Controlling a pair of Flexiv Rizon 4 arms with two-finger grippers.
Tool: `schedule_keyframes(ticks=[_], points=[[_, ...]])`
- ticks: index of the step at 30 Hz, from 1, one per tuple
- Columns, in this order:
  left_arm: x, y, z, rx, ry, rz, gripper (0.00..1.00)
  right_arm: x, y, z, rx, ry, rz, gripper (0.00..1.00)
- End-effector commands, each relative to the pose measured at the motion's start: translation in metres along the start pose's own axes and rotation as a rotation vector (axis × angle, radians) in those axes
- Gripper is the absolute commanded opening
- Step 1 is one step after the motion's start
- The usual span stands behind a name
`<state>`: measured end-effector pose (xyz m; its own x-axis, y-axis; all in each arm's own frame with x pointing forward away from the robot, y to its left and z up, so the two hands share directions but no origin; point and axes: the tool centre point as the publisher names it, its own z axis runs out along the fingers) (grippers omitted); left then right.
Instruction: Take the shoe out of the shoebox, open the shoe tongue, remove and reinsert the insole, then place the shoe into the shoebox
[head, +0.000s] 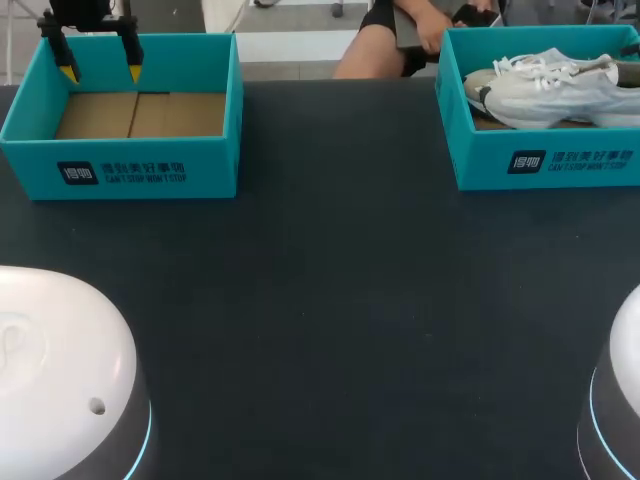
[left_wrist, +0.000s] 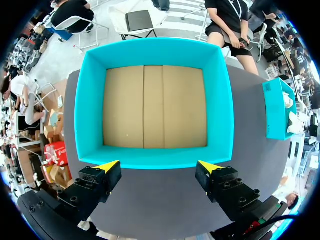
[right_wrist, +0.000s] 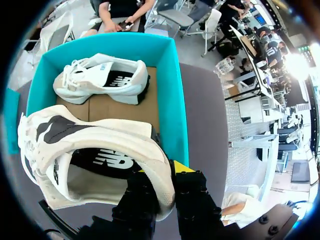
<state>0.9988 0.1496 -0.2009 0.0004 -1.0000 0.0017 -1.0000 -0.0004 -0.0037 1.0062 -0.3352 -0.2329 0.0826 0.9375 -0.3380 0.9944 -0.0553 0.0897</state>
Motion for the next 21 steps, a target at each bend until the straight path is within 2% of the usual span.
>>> schedule_keyframes(ticks=[1, 7, 14, 18, 21], points=[[0.000, 0.000, 0.000, -0.001, 0.000, 0.000, 1.00, 0.002, -0.021, -0.063, -0.009, 0.007, 0.006, 0.00], [0.000, 0.000, 0.000, -0.001, 0.000, 0.000, 1.00, 0.020, -0.035, -0.094, -0.017, 0.025, -0.011, 0.00], [0.000, 0.000, 0.000, -0.001, 0.000, 0.000, 1.00, 0.034, -0.045, -0.111, -0.008, 0.001, -0.051, 0.00], [0.000, 0.000, 0.000, -0.001, 0.000, 0.000, 1.00, 0.030, -0.043, -0.121, -0.002, -0.022, -0.029, 0.00], [0.000, 0.000, 0.000, -0.001, 0.000, 0.000, 1.00, 0.030, -0.043, -0.121, -0.002, -0.022, -0.029, 0.00]])
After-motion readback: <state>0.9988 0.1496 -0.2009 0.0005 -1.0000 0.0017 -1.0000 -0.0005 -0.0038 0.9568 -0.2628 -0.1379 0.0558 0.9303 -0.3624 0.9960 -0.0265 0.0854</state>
